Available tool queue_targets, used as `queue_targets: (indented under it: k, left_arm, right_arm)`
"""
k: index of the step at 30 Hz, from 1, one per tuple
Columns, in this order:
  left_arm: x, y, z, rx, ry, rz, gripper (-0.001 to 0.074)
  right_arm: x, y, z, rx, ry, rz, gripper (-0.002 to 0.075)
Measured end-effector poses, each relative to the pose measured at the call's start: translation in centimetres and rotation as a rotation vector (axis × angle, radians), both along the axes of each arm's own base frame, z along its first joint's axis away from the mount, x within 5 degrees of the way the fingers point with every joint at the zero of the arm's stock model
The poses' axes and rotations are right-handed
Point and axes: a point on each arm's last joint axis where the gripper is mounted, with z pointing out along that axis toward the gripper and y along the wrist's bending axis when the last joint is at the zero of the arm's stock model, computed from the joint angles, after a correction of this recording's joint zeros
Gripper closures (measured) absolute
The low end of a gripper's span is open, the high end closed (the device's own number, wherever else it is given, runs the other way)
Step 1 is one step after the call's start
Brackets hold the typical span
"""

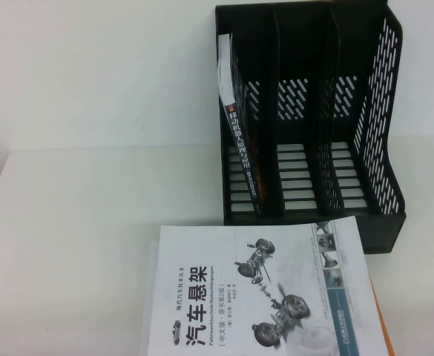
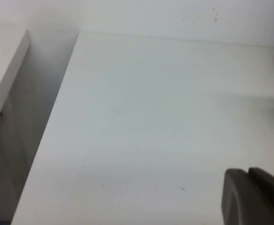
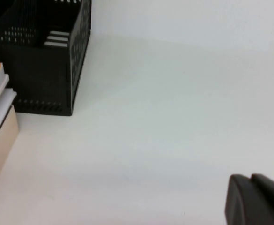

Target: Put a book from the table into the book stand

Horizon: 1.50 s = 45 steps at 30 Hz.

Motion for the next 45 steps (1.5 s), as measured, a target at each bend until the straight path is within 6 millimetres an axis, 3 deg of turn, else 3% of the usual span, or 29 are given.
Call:
queue_targets:
  k: [45]
  left_arm:
    - [0.0, 0.0, 0.0, 0.0, 0.0, 0.0, 0.0737]
  right_arm:
    - [0.0, 0.06, 0.05, -0.004, -0.001, 0.007, 0.0727]
